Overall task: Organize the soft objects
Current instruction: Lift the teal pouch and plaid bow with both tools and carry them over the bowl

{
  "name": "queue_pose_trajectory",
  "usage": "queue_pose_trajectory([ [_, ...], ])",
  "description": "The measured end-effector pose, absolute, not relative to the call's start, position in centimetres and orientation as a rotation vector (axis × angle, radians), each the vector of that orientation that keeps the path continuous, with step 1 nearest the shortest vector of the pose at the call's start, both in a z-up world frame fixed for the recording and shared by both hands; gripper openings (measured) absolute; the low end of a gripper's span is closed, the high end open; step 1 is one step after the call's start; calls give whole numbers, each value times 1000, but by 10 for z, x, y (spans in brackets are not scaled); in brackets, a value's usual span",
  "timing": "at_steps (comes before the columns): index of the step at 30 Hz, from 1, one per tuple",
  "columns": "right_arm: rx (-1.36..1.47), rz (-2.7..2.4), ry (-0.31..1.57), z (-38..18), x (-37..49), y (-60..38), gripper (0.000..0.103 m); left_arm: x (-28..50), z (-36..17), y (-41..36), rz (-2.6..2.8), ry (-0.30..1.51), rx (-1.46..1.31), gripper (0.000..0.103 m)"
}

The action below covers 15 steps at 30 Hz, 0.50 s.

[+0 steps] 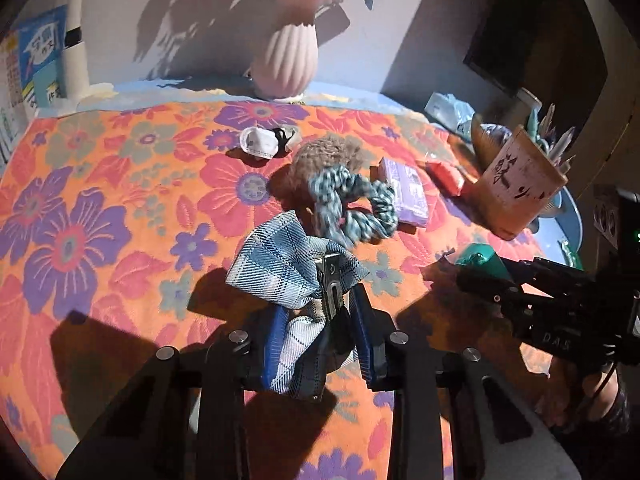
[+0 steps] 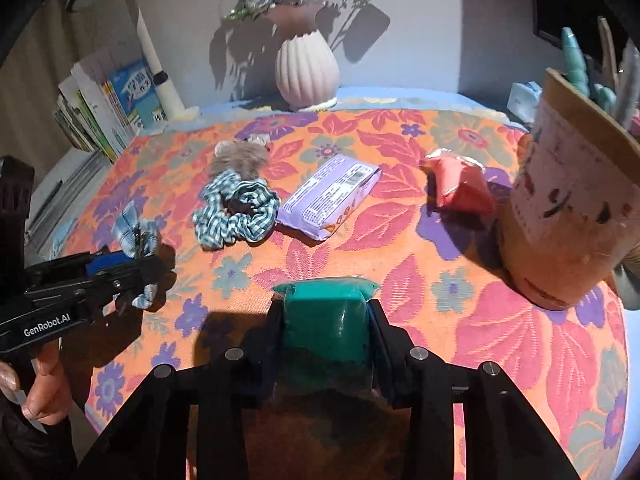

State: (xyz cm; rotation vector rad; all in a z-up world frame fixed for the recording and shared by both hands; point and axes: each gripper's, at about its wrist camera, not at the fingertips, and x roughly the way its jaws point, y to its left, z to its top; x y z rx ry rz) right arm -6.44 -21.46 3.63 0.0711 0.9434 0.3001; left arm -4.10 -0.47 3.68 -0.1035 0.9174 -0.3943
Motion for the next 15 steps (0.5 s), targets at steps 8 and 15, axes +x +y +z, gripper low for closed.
queue_pose_trajectory([
  [8,89,268,903,55,-82,-234,39,-53,50,-39,-468,895,-67,28],
  [15,135,165,908,63,-95,-284,39,-66,68,-97,-596,855,0,28],
])
